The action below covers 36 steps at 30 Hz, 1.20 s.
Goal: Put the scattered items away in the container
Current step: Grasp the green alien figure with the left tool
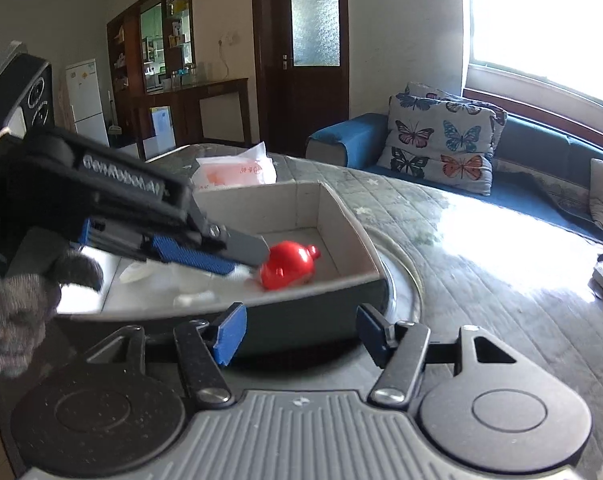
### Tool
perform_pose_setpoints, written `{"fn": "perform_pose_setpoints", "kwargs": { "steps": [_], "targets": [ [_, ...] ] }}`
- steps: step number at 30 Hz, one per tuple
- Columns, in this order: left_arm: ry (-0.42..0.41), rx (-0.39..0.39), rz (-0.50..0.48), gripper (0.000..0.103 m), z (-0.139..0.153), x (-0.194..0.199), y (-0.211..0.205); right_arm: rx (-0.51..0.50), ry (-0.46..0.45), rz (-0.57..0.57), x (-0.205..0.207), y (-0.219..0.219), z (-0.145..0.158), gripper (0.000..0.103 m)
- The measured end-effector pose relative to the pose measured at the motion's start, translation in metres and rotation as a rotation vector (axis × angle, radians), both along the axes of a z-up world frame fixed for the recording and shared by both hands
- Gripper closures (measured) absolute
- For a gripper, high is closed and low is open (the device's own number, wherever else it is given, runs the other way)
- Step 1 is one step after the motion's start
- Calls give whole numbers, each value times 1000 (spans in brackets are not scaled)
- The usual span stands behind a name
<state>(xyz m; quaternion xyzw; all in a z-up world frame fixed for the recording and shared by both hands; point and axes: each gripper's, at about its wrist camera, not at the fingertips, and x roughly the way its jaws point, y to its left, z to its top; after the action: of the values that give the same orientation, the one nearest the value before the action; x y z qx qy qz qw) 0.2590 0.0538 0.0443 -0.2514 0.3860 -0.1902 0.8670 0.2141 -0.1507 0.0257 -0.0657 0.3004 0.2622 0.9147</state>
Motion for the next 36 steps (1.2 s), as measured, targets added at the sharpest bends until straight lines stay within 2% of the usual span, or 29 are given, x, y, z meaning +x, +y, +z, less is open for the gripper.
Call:
{"fn": "perform_pose_setpoints", "kwargs": {
  "steps": [9,18,31,36],
  "targets": [
    [-15,16,-91,64,2,-43,-30,13,34,-36,-49,-30,-7,36],
    [57,31,-167,64,-22,-68,-60,47,92,-68,-82,-50,-25,36],
    [130,55,-205,64,-42,-64,-78,61,126,-116,-88,-62,-38,37],
    [131,54,-207,64,-45,-62,-82,63,135,-103,-87,-60,-39,39]
  ]
}}
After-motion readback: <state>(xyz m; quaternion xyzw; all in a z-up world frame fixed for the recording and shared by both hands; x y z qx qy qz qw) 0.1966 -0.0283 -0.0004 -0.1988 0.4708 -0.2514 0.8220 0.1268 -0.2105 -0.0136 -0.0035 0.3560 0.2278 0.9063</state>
